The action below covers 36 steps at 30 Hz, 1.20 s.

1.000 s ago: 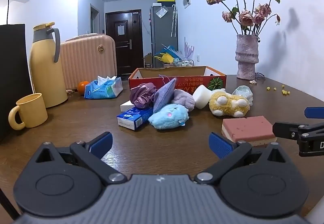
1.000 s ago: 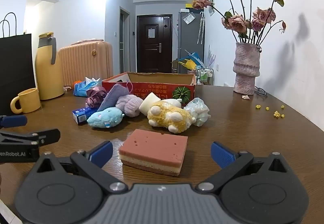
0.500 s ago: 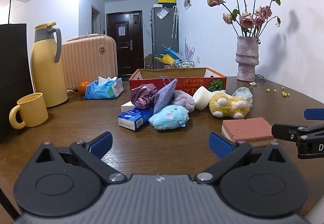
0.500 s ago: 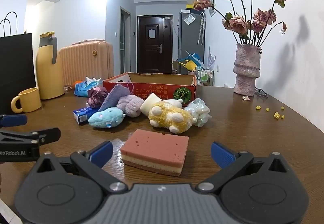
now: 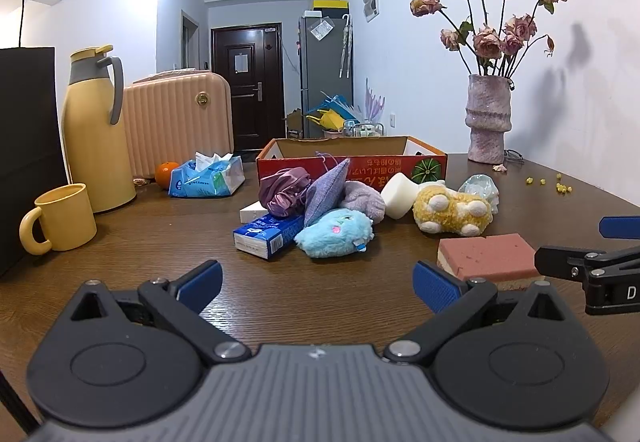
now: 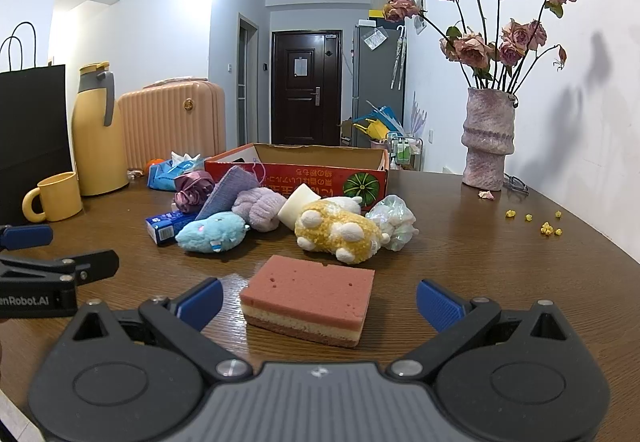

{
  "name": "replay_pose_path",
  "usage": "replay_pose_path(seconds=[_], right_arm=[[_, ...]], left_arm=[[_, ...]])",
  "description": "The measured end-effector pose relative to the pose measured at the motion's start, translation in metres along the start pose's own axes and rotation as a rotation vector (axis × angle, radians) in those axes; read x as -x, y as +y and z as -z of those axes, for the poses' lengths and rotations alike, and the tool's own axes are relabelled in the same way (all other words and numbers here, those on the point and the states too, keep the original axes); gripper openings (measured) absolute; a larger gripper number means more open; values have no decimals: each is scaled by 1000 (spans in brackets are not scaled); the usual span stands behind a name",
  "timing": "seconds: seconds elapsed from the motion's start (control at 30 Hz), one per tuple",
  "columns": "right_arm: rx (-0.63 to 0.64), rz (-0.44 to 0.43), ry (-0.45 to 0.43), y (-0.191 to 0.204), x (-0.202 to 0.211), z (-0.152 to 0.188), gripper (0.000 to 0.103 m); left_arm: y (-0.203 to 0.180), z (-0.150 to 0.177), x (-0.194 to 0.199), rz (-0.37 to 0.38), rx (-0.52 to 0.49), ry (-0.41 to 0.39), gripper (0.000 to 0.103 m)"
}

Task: Organize soft objects

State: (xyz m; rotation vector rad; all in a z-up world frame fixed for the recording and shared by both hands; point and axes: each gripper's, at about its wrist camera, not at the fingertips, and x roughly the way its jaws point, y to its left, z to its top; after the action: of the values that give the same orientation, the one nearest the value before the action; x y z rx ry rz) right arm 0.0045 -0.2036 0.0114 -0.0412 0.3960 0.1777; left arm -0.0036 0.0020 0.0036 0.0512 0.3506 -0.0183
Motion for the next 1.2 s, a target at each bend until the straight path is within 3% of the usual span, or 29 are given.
replay_pose_path(seconds=[1.2], right_arm=[[3, 0, 5, 4, -3, 0, 103]], left_arm=[[1, 1, 1, 1, 3, -4, 103]])
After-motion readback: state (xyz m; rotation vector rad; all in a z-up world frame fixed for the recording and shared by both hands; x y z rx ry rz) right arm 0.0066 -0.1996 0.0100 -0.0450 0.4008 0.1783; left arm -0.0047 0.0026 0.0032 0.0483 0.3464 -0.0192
